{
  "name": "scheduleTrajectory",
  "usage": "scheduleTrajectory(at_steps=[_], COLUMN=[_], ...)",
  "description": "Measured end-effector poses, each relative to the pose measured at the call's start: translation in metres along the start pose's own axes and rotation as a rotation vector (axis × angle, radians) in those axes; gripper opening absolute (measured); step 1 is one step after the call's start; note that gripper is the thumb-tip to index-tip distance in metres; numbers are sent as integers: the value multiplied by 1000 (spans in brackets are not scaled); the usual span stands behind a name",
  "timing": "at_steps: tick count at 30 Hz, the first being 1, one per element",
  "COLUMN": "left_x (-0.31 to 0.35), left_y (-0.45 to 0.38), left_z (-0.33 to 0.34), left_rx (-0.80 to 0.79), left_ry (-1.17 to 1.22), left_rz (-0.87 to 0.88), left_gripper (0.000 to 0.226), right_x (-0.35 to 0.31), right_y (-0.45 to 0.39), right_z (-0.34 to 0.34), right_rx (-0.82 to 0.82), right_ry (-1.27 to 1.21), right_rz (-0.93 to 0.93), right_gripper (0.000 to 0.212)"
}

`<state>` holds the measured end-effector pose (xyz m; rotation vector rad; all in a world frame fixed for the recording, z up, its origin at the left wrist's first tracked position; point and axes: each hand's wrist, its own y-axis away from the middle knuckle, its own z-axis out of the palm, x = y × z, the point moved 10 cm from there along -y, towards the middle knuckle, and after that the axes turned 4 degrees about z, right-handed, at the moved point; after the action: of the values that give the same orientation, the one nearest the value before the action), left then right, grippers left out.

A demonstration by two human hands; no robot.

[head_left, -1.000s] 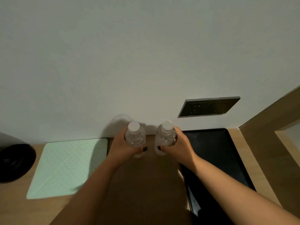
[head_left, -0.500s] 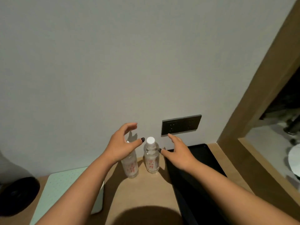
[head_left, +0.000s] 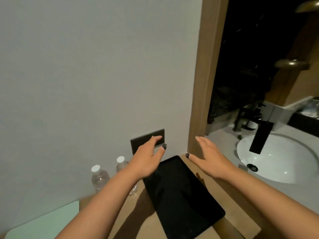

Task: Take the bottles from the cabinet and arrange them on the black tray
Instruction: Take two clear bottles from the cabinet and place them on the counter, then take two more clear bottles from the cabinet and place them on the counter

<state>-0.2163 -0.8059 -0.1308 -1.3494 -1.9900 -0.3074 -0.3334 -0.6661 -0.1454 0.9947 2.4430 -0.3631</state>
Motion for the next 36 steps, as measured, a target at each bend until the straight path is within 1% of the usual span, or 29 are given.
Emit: scheduleTrajectory(at_steps=[5, 10, 14, 20, 24, 31, 36], left_x=[76, 145, 211, 304, 359, 443, 472], left_y=[-5, -10, -7, 3, 9, 10, -4], left_z=[41, 90, 137, 220, 282, 382, 456], left_rx=[-70, -138, -175, -215, -288, -412, -538], left_ry=[-53, -53, -15, 4, 29, 49, 22], left_rz=[131, 202, 251, 321, 364, 486, 520], left_gripper=[54, 52, 53, 53, 53, 50, 51], right_x=[50, 101, 163, 262, 317, 409, 474], right_y=[34, 73, 119, 197, 245, 313, 339], right_z=[-49, -107, -161, -230, -271, -322, -336], right_rx=[49, 140, 182, 198, 227, 277, 324], right_ry=[61, 77, 81, 142, 186, 155, 95], right_rz=[64, 122, 175, 286, 357, 514, 660], right_gripper=[78, 79, 78, 79, 79, 76, 74])
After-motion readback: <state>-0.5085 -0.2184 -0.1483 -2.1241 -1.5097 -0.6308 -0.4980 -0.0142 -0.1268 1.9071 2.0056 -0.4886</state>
